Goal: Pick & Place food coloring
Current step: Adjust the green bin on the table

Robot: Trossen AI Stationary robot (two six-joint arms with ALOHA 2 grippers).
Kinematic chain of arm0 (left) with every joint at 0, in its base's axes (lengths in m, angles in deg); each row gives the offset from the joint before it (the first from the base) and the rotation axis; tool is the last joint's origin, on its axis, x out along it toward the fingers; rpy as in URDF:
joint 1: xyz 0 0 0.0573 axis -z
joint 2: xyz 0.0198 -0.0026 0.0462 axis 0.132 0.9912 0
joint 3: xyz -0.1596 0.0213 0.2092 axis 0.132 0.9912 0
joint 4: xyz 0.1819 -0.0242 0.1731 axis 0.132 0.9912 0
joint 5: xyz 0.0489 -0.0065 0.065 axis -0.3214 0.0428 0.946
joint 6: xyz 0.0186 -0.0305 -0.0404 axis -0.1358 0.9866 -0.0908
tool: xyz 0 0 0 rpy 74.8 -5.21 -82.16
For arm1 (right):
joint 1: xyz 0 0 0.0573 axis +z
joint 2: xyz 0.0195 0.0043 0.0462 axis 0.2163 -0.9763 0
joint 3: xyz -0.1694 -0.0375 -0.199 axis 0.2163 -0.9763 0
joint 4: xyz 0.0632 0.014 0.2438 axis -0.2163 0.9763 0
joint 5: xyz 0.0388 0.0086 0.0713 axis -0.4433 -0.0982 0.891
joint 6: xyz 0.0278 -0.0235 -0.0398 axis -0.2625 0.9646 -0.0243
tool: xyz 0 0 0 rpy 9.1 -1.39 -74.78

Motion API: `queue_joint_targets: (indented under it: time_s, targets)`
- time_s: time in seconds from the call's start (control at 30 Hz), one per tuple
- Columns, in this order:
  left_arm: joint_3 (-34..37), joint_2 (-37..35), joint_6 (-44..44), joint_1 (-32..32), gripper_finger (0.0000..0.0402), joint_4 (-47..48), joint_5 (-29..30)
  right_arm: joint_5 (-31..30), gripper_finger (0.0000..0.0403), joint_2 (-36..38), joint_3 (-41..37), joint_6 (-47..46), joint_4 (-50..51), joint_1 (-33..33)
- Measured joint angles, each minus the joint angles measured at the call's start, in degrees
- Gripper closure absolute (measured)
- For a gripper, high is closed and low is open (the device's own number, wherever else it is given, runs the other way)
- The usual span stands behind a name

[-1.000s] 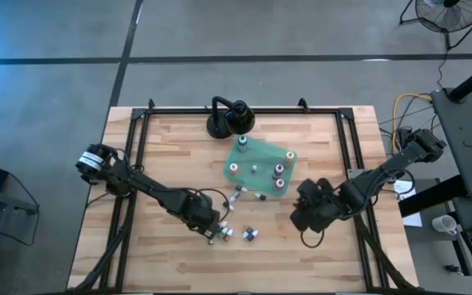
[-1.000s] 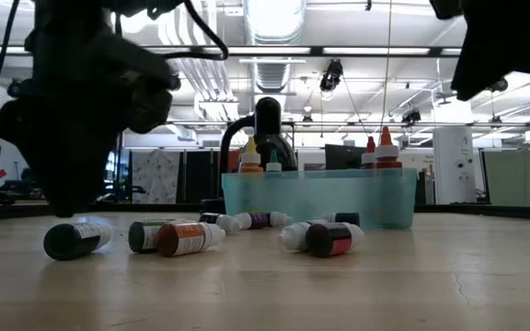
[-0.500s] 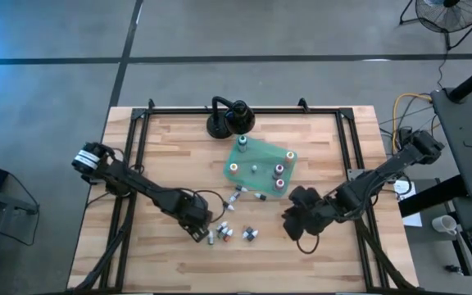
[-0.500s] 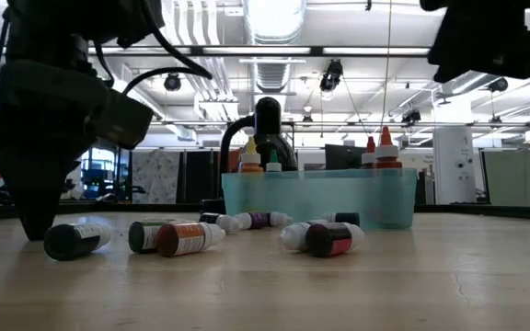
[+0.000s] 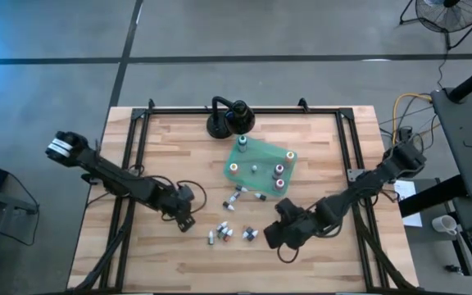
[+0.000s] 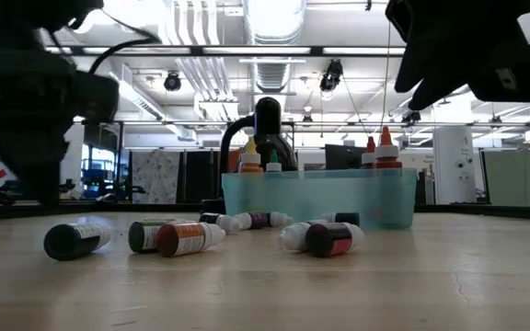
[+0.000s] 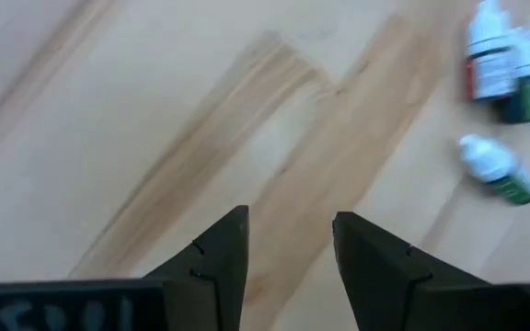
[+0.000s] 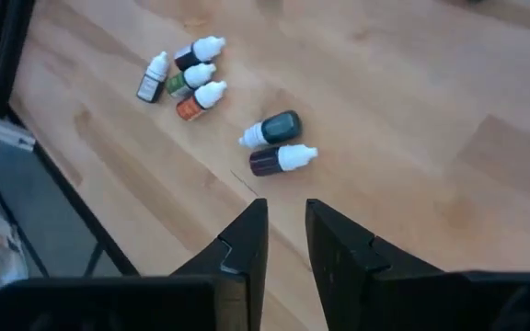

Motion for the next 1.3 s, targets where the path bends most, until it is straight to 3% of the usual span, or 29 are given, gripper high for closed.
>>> queue_joint_targets:
  time_s: [0.23, 0.57, 0.77, 1.03, 1.3]
  targets:
    - [7.37, -5.96, 3.07, 0.22, 0.0268, -7.41, -0.09, 3.87, 0.0327, -5.64, 3.99, -8.79, 0.14, -0.02]
    - [9.36, -9.55, -0.33, 0.24, 0.0268, -10.07, -0.29, -6.58, 0.0298, -11.32, 11.25, -21.87, 11.31, -1.92]
    - [9.37, -9.45, -3.42, 0.24, 0.0268, -10.28, -0.07, -11.31, 0.0303, -14.30, 14.70, -24.05, 14.75, -4.19]
    - [9.37, -9.46, -5.95, 0.22, 0.0268, -10.04, 0.00, -12.03, 0.0313, -16.64, 16.65, -24.25, 19.31, -5.97]
    - [10.63, -9.44, -3.65, 0.11, 0.0268, -10.03, 1.66, -11.09, 0.0312, -15.39, 15.44, -31.46, 30.83, -5.52]
